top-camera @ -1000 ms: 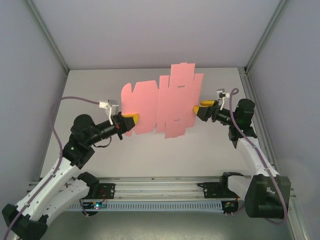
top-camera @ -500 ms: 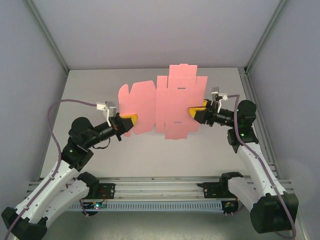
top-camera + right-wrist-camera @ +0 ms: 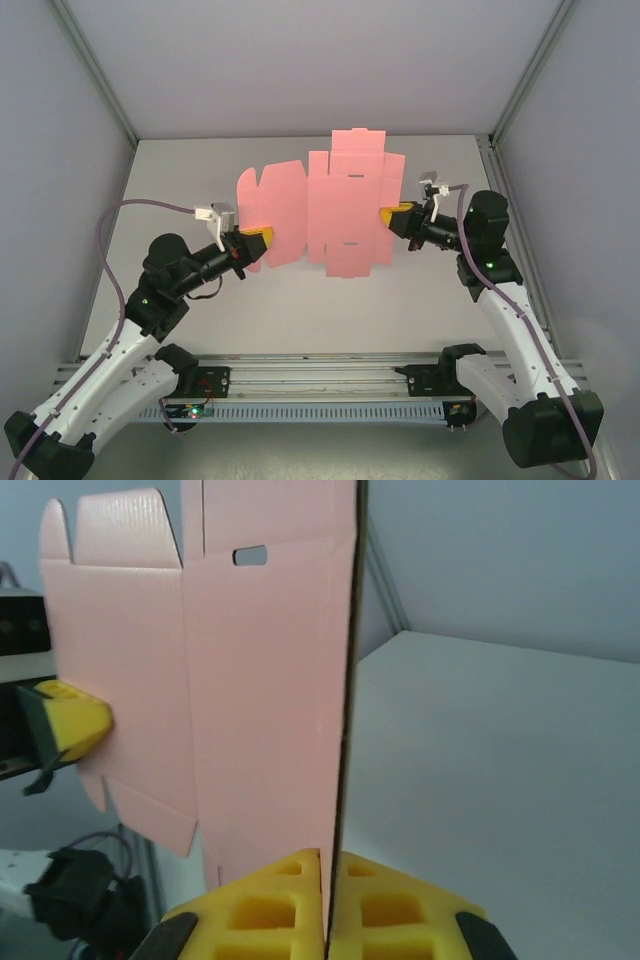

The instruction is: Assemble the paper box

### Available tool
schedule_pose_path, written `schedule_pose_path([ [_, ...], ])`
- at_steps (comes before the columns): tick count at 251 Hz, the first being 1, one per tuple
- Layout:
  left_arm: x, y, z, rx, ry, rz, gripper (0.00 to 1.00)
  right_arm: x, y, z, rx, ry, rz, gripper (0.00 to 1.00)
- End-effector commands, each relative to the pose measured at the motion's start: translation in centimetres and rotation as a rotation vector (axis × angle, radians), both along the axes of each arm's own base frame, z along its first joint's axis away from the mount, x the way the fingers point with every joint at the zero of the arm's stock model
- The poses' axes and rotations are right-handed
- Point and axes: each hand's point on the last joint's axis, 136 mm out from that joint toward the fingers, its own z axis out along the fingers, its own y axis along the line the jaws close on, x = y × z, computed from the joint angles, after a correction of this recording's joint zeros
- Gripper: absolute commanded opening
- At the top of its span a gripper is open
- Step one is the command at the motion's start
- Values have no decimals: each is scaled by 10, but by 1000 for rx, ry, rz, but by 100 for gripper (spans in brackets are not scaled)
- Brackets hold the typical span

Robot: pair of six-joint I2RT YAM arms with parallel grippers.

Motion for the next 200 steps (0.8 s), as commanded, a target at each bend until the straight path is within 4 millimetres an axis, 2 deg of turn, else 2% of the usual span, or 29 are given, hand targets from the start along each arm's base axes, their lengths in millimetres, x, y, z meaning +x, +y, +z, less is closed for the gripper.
schedule_pose_path([
  [1,1,0,9,-18,-39,10,0,25,-14,-5,-175,-36,-215,0],
  [19,5,-3,6,-29,-15,5,0,40,-21,-8,-327,-76,-363,0],
  [51,20,-6,-9,-47,76,33,0,69,-30,4,-578,-174,-651,0],
  [88,60,11,-45,-100,200,275,0,94,-17,24,-890,-375,-914,0],
  [104,66,11,-56,-106,230,303,0,106,-7,24,-959,-395,-924,0],
  [131,70,8,-78,-68,293,327,0,120,13,25,-956,-419,-861,0],
  [151,74,19,-106,-21,383,416,12,123,32,22,-907,-446,-705,0],
  [164,73,31,-126,15,443,489,32,120,49,15,-871,-453,-539,0],
  [186,66,56,-158,88,530,611,38,112,64,2,-852,-460,-314,0],
  [191,63,63,-165,105,547,637,45,111,65,-2,-860,-456,-271,0],
  [200,56,75,-175,131,578,688,66,106,67,-10,-895,-459,-197,0],
])
